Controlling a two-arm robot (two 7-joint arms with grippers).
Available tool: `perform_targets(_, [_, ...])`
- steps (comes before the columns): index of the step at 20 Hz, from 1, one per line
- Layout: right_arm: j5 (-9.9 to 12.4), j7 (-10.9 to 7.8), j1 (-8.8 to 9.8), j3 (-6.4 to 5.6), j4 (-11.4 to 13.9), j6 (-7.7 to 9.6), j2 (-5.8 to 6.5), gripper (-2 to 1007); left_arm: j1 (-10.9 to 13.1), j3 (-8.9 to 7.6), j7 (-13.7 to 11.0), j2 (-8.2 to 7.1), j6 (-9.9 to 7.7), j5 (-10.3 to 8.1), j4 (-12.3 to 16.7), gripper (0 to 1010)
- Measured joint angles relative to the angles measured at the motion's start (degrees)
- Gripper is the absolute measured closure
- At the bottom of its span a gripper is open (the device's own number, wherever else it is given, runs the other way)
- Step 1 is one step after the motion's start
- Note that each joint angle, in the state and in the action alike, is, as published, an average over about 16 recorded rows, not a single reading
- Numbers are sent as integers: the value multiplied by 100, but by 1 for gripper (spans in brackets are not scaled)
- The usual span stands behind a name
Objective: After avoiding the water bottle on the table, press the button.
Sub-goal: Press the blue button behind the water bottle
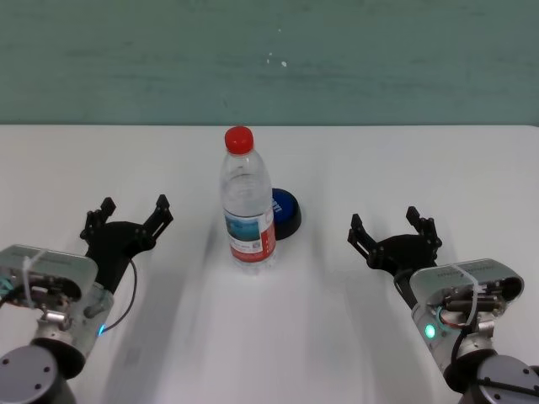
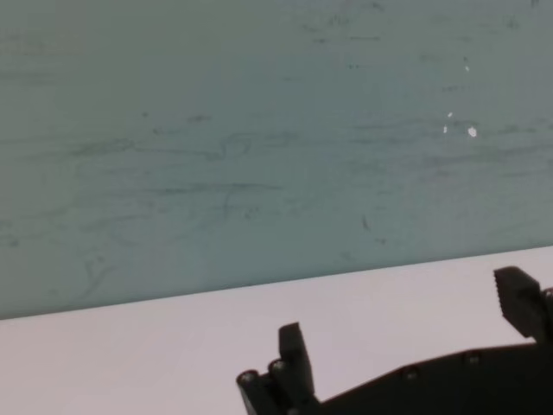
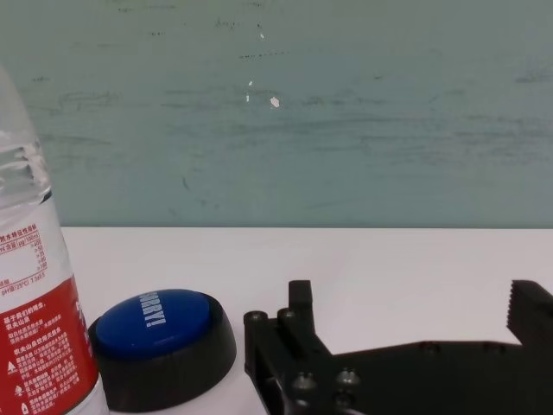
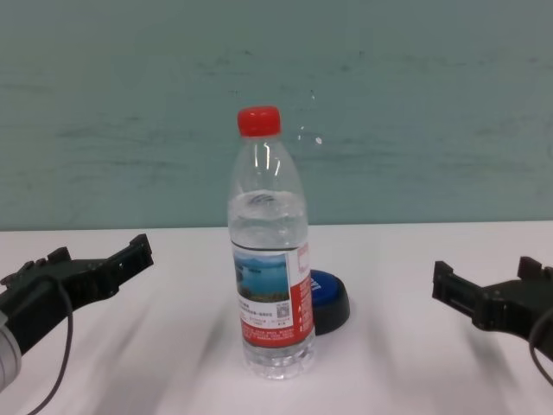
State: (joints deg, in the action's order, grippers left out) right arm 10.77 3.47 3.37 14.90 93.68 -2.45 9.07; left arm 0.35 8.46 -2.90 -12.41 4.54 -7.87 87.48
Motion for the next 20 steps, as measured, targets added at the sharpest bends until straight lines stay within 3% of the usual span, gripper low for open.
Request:
perform_targets(10, [0,0,0,0,0,0,0,1,24,-22,-67,-15,31,56,24,10])
perform_targets(20, [0,0,0,0,0,0,0,1,85,-167,-320,-70,135,210,75,10])
